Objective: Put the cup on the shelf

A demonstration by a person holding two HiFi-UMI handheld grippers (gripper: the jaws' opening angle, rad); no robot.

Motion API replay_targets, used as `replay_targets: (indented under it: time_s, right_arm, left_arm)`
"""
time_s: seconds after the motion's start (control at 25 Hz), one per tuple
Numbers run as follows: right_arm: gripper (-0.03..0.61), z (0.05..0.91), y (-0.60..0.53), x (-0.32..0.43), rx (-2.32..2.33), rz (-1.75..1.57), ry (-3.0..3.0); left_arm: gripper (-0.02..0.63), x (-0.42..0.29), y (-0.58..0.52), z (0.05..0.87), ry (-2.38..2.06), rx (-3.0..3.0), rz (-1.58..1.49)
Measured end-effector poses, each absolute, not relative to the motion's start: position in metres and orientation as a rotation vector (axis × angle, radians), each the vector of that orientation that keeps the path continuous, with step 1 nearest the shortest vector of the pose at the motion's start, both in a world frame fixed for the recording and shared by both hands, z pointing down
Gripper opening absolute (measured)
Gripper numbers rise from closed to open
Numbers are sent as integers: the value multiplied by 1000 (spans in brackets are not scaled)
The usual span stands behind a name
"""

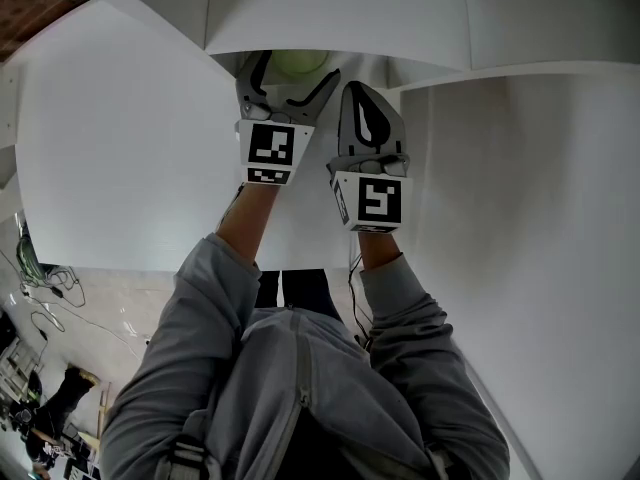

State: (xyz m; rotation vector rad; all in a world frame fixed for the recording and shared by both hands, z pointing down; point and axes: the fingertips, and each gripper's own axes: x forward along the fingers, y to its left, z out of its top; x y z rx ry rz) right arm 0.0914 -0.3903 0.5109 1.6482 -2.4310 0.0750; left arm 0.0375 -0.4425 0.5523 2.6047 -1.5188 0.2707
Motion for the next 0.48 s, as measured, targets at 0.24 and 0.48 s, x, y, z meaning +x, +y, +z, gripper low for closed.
replay_targets:
  time_s: [0.24,0.48]
  right_arm:
    - [26,503,-375,88,1659,86,-2427]
    - [26,509,-351,90,1670,93,-2441]
  left_arm:
    - [436,29,-426,552,-1519,2568,293]
    - [415,25,-397,554,-1530,2554,274]
